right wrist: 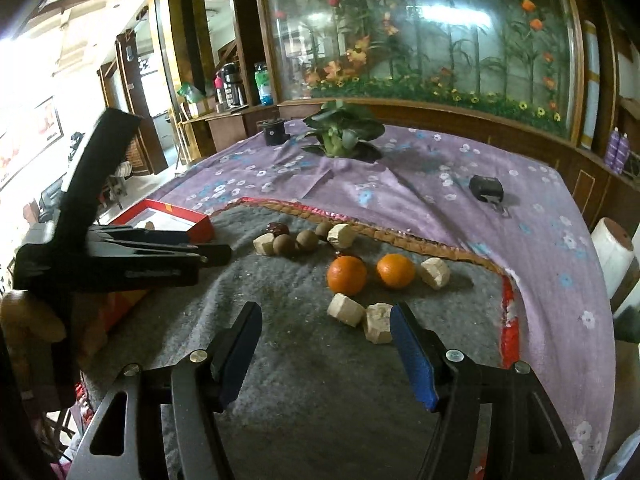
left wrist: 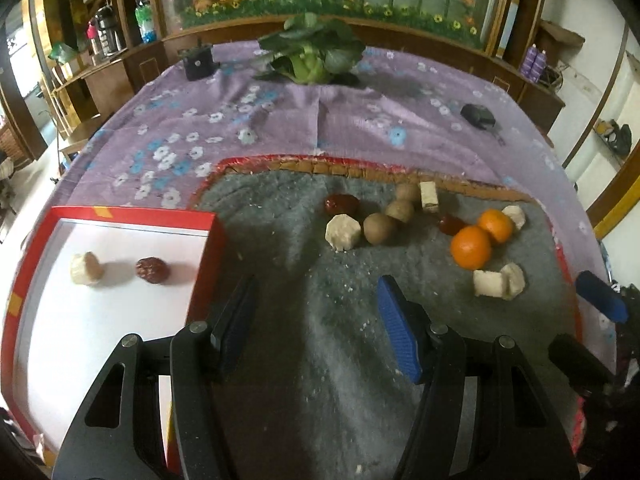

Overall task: Organize fruits
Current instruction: 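Move the left gripper to the hexagonal cream block and grasp it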

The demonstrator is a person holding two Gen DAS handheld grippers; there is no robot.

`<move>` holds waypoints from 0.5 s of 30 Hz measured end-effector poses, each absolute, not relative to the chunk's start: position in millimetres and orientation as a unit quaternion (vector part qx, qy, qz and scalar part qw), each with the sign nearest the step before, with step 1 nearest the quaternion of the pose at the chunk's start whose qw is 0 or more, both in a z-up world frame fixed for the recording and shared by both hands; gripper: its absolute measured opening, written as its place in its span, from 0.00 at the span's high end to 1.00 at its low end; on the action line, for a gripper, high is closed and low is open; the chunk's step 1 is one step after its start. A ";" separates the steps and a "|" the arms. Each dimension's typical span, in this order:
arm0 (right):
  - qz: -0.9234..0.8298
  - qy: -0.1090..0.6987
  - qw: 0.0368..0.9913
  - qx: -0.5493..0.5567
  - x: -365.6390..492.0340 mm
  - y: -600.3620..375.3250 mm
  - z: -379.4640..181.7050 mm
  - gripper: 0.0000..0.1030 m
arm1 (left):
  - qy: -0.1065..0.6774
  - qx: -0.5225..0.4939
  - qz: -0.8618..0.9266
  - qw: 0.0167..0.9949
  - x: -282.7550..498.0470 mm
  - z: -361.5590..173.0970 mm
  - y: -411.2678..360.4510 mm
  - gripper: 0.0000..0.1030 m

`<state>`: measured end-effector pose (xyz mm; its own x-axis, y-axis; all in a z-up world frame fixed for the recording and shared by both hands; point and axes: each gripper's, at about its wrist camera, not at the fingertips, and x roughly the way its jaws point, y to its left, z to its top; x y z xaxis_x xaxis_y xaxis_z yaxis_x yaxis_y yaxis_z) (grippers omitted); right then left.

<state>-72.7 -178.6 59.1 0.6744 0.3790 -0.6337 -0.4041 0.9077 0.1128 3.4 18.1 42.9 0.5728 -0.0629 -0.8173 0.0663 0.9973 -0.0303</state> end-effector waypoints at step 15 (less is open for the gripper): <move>0.225 0.348 0.910 0.004 -60.5 -186.4 55.0 0.37 | 0.494 0.039 -0.036 0.868 47.6 14.3 3.6 0.41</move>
